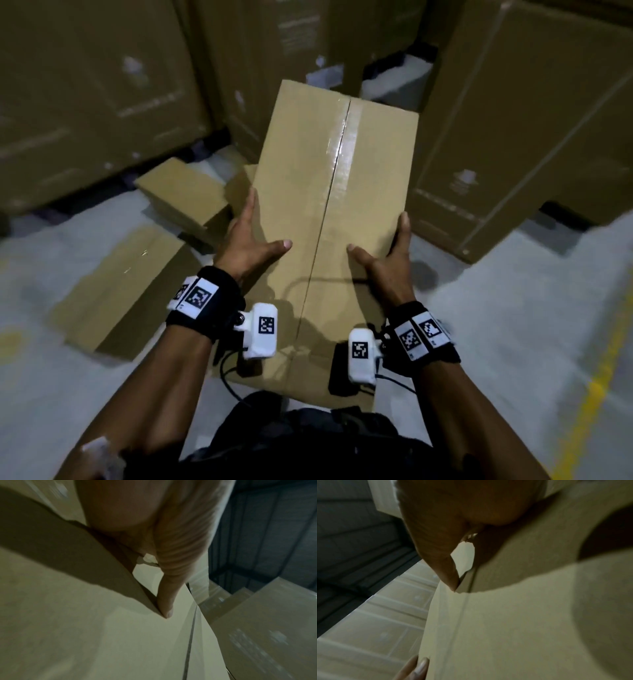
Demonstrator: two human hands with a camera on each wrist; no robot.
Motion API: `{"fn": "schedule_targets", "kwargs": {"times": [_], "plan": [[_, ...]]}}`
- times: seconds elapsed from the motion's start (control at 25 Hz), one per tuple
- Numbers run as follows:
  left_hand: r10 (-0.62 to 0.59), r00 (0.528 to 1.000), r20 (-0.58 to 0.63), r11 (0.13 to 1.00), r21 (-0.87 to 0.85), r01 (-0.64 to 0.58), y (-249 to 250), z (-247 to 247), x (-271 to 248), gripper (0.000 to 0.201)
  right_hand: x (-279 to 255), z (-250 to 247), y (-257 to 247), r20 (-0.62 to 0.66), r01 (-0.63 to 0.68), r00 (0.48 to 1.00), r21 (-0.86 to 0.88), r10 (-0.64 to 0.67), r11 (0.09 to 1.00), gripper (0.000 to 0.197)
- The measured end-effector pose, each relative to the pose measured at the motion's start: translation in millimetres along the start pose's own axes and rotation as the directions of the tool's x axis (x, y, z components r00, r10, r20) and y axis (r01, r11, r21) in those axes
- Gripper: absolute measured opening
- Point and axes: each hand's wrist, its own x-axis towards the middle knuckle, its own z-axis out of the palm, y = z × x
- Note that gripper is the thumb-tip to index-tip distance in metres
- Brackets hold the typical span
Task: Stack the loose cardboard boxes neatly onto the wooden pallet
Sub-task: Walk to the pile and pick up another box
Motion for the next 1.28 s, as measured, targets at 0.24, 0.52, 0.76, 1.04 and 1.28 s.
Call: {"fn": "schedule_targets", "kwargs": {"times": [0.24, 0.52, 0.76, 1.04, 1.28], "plan": [[-0.133, 0.882, -0.452, 0.991, -0.047, 0.126, -23, -15, -160, 0.114, -56, 0, -4, 0.414, 0.145, 0.904, -0.069, -0.104, 0.987, 0.111], [-0.250, 0.609, -0.753, 0.952, -0.076, 0.296, -50, -38, -362, 0.116, -180, 29, -5, 0.773, 0.267, 0.608, 0.017, -0.182, 0.964, 0.111], [-0.332, 0.357, -0.873, 0.932, -0.246, 0.265, -82, -49, -545, 0.122, -331, 46, 9, 0.916, 0.383, 0.355, 0.041, -0.188, 0.923, 0.111], [-0.394, 0.129, -0.910, 0.906, -0.361, 0.220, -138, -69, -803, 0.123, -574, 46, 50, 0.978, 0.440, 0.121, 0.103, -0.172, 0.892, 0.111], [-0.421, -0.056, -0.905, 0.876, -0.422, 0.234, -161, -88, -987, 0.125, -757, 38, 62, 0.989, 0.422, -0.036, 0.147, -0.145, 0.895, 0.107]]}}
